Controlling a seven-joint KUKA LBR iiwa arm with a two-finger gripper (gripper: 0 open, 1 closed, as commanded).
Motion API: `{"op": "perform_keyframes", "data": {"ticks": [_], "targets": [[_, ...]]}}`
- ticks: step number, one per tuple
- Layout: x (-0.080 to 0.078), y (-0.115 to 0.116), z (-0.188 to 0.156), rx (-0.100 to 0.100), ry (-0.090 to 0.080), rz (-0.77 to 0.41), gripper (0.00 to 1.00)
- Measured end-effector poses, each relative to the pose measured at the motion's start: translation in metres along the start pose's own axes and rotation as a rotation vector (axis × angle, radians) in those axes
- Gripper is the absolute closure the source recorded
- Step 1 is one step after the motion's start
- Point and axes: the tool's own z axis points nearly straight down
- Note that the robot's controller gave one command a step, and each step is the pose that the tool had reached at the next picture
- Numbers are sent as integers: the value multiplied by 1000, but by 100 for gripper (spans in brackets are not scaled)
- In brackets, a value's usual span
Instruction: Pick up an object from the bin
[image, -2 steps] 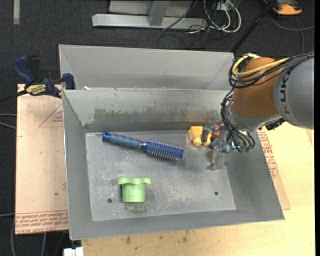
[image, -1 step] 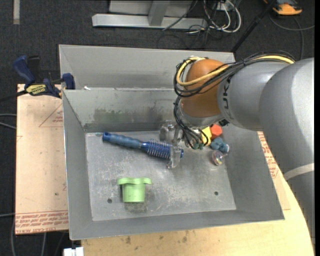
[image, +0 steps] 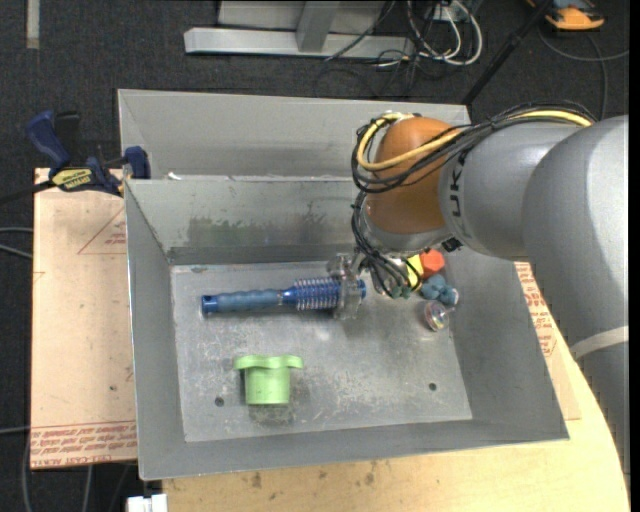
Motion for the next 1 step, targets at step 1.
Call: {"op": "perform_keyframes", "data": {"ticks": [1], "targets": [[8,-3,-169,1,-8,31,100]]}}
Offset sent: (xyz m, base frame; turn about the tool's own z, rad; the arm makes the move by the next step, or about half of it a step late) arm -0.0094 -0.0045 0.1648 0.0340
